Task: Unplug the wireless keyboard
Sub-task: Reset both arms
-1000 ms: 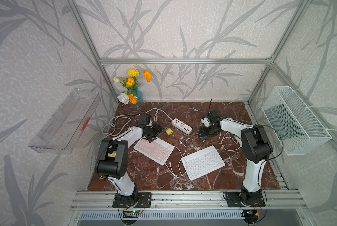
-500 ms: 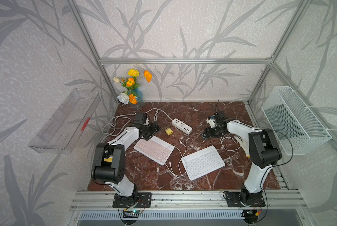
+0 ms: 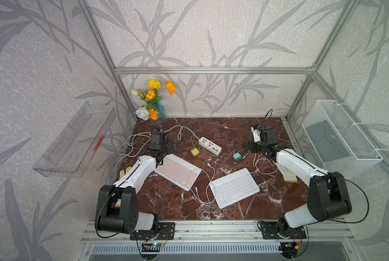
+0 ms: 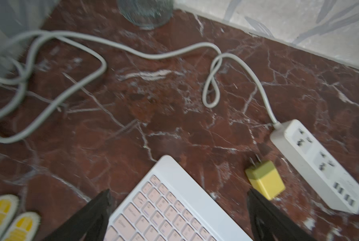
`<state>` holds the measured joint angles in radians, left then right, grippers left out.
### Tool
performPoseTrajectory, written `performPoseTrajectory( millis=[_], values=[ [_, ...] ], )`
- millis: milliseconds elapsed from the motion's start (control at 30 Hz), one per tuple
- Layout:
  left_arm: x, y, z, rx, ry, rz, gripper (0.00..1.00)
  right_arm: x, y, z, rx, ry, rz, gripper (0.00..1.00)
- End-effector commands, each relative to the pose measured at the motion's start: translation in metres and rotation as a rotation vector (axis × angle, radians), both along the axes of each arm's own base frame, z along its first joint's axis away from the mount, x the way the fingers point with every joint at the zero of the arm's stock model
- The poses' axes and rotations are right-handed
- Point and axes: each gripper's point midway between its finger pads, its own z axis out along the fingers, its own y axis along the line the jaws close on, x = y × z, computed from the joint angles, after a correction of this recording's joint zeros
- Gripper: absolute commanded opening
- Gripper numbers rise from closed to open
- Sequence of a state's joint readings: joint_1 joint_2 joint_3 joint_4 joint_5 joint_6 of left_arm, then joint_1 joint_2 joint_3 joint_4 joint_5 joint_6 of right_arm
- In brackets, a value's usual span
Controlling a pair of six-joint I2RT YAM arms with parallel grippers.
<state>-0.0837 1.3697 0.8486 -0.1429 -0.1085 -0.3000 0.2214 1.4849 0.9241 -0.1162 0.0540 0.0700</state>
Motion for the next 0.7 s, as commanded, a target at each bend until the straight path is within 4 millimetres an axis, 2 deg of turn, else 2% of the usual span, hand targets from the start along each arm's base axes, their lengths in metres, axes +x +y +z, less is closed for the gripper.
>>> performPoseTrajectory(
  millis=[0, 133, 267, 400, 533, 667],
  values=[
    [0.002, 0.045, 0.015, 0.199, -0.1, 0.114, 1.0, 0.001, -0.042, 0.025, -0.101, -0.241, -0.184, 0.99],
    [-0.009, 0.06, -0.004, 0.248, -0.102, 0.12, 1.0, -0.02, -0.07, 0.035, -0.169, -0.391, -0.292, 0.99],
    [-0.012, 0.068, -0.015, 0.253, -0.178, 0.15, 1.0, -0.037, -0.095, 0.028, -0.258, -0.336, -0.388, 0.99],
    [-0.012, 0.077, -0.025, 0.266, -0.246, 0.182, 1.0, -0.049, -0.107, 0.02, -0.255, -0.35, -0.434, 0.99],
    [-0.007, 0.063, -0.03, 0.213, -0.331, 0.107, 1.0, -0.049, -0.113, 0.007, -0.207, -0.353, -0.447, 0.99],
    [-0.008, 0.05, -0.041, 0.24, -0.363, 0.053, 1.0, -0.044, -0.107, 0.003, -0.192, -0.379, -0.414, 0.99]
  ],
)
